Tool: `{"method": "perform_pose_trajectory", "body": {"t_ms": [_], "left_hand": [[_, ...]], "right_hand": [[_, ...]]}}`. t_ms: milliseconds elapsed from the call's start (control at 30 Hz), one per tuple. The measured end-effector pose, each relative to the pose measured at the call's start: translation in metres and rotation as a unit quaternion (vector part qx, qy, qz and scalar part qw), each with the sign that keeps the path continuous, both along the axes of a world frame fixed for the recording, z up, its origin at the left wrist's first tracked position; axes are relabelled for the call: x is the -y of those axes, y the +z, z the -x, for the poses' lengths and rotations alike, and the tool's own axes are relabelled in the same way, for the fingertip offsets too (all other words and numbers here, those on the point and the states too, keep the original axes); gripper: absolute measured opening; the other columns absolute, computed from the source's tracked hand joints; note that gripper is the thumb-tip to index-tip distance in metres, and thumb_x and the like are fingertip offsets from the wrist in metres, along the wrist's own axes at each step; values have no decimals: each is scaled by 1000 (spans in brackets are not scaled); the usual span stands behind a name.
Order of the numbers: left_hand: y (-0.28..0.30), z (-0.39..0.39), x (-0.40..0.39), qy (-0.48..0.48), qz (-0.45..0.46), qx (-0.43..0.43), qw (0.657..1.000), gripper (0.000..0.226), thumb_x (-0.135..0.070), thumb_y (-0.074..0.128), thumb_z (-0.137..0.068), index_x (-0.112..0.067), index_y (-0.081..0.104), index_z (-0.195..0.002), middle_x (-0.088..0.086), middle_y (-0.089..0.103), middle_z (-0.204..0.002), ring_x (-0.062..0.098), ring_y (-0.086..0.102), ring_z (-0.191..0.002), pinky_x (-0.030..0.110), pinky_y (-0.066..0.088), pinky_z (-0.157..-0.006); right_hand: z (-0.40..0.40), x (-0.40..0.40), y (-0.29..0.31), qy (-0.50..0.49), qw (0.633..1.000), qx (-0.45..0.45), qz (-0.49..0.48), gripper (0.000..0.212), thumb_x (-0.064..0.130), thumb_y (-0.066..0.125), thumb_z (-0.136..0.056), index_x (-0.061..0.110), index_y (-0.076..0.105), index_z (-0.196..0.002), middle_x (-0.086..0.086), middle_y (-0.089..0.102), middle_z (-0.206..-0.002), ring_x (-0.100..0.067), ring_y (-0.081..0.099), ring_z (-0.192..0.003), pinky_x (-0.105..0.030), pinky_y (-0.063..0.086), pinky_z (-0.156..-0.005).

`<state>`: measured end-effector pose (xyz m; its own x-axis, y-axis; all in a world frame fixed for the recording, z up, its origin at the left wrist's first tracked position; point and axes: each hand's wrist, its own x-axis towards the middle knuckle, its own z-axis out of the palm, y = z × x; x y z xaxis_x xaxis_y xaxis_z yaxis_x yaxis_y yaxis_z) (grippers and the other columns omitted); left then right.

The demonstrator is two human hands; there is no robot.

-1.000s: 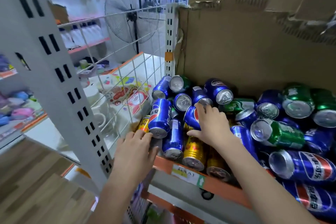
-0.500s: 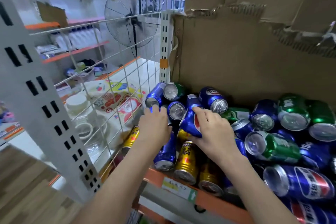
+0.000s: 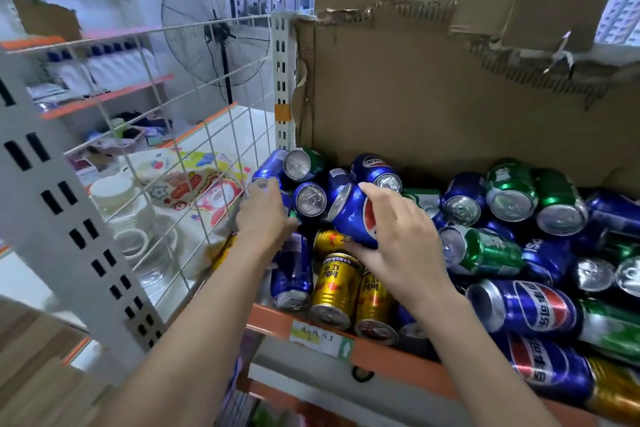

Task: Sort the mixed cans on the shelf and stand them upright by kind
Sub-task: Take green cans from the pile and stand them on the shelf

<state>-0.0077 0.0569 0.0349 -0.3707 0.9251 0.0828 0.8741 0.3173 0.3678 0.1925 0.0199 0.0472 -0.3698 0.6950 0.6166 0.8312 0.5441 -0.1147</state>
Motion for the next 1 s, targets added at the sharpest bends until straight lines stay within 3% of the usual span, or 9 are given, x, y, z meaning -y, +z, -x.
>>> {"method": "perform_pose_trajectory", "body": {"t_ms": [133,267,367,433,567,667,767,867,1000], "left_hand": [[26,-1,26,-21,-159,45,986,54,-32,72,-74,-13,43,-116,16,44,-119,37,53,-98,39,47,-79],[38,-12,76,-24,-312,86,946,51,-27,75,-73,-13,51,-115,10,49,-118,26,50,-95,19,25,-70],[24,-24,117,-61,-369,128,919,51,-24,80,-68,-15,53,-110,4,51,-110,9,44,-86,11,32,-69],[6,-32,139,-98,-370,152,911,52,-24,82,-66,-19,50,-107,-1,48,-106,-2,38,-84,2,36,-72],[-30,-52,171,-163,-316,191,915,46,-43,66,-67,-22,48,-104,-2,48,-108,1,42,-91,10,40,-78],[-54,-73,182,-218,-271,213,913,46,-41,63,-67,-17,53,-103,1,49,-109,1,42,-96,2,32,-85],[-67,-103,188,-252,-224,227,914,43,-31,74,-64,-12,57,-99,4,51,-108,1,40,-94,1,29,-82],[-68,-138,190,-294,-192,224,909,47,-12,88,-58,-8,60,-96,6,49,-108,3,42,-94,7,30,-81],[-57,-190,195,-319,-192,204,905,48,-9,86,-58,-6,61,-100,13,52,-114,11,45,-101,24,38,-79]], "right_hand": [[-2,16,9,-11,999,-44,-2,80,44,79,-66,19,39,-130,-5,58,-118,-28,56,-104,-38,45,-85],[-2,48,13,-34,993,-115,10,81,44,79,-66,22,37,-132,-3,57,-123,-24,52,-111,-35,42,-90],[-5,77,7,-47,983,-171,43,80,45,76,-67,26,33,-132,-3,55,-127,-24,50,-116,-42,44,-94],[-9,97,-2,-56,979,-186,57,80,44,75,-66,26,33,-132,-3,54,-127,-22,50,-116,-45,48,-93],[-24,136,-22,-106,972,-195,73,79,47,73,-66,24,36,-131,-2,55,-125,-12,44,-114,-36,43,-95],[-44,166,-41,-152,965,-182,115,83,49,73,-65,24,34,-134,0,52,-128,-12,44,-117,-31,41,-95],[-76,198,-58,-211,948,-173,166,88,42,79,-67,32,27,-137,4,46,-132,-12,44,-119,-27,42,-93],[-112,222,-67,-270,926,-178,194,86,39,79,-68,36,27,-137,5,47,-131,-16,47,-118,-27,44,-92],[-163,242,-73,-326,911,-186,170,83,33,82,-66,27,36,-135,1,51,-125,-20,51,-113,-25,43,-88]]}}
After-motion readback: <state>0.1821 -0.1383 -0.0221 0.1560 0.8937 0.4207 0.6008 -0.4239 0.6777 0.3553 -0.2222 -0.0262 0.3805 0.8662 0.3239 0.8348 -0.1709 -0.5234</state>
